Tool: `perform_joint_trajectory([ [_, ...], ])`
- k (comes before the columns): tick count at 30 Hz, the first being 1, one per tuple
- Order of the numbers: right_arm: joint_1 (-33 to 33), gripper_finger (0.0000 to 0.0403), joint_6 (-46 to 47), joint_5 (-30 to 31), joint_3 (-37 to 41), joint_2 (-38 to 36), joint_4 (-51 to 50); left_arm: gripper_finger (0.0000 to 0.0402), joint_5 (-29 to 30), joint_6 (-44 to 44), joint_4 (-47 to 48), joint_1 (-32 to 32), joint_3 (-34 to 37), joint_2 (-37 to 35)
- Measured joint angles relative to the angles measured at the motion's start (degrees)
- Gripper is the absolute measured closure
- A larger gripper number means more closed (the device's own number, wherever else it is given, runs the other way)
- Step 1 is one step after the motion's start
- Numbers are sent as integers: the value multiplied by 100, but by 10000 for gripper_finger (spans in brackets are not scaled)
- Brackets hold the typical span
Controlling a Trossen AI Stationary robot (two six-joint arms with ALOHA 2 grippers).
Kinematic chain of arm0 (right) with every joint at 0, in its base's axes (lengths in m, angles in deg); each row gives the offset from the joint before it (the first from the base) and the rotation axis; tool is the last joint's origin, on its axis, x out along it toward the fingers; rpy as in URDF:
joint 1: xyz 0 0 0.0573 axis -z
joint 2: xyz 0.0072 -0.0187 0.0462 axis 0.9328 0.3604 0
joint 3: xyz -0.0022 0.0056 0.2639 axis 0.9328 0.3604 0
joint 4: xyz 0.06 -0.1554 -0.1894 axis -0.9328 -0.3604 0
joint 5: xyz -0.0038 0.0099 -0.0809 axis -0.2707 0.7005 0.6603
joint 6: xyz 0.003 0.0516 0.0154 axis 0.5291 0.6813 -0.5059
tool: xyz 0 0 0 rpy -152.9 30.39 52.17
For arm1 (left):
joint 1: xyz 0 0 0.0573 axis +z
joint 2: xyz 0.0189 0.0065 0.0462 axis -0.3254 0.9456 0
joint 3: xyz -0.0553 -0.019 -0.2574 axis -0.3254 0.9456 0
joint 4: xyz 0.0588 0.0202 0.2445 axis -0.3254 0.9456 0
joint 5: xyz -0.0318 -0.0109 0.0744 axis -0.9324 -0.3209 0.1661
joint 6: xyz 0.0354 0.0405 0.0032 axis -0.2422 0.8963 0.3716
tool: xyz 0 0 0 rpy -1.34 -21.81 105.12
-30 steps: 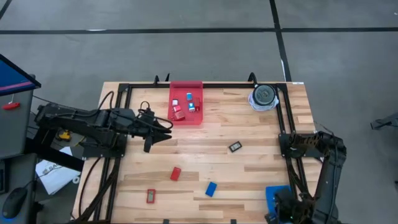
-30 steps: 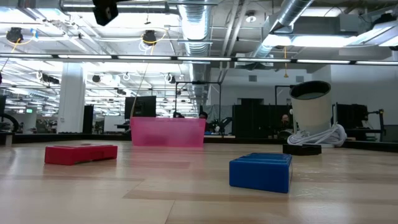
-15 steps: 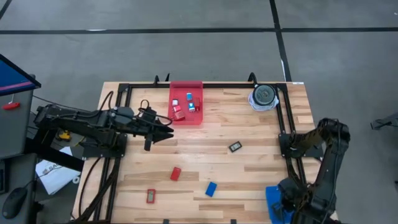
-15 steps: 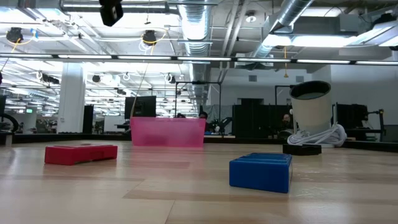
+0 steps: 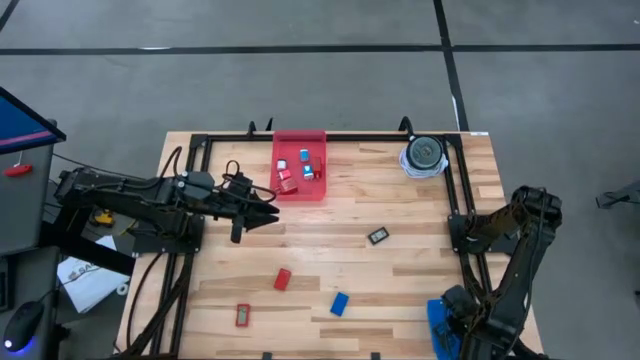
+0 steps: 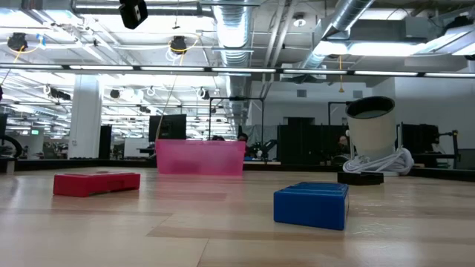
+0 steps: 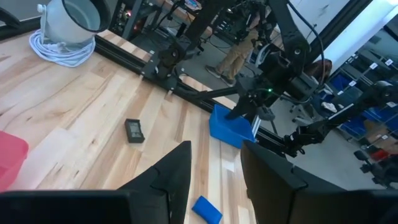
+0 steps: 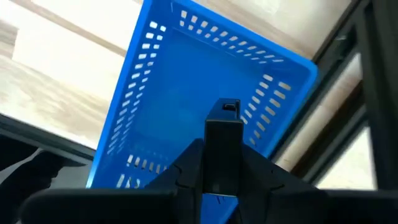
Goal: Pick & Place Office items
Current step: Put the left black digital timer into the blue bin, then put the black digital timer into the blue bin
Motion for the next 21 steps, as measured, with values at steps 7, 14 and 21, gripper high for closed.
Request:
perform_joint_trajectory([
  [7,44,333,-4,-4,285,2,362,266,-86,-17,0,0,0,0],
  [14,76,286,-4,5,292,-9,150,266,-170,-42,-3,0,0,-28],
  [21,115,245,-4,144,101,-11,-45,266,-190,-115,4,0,0,-39],
])
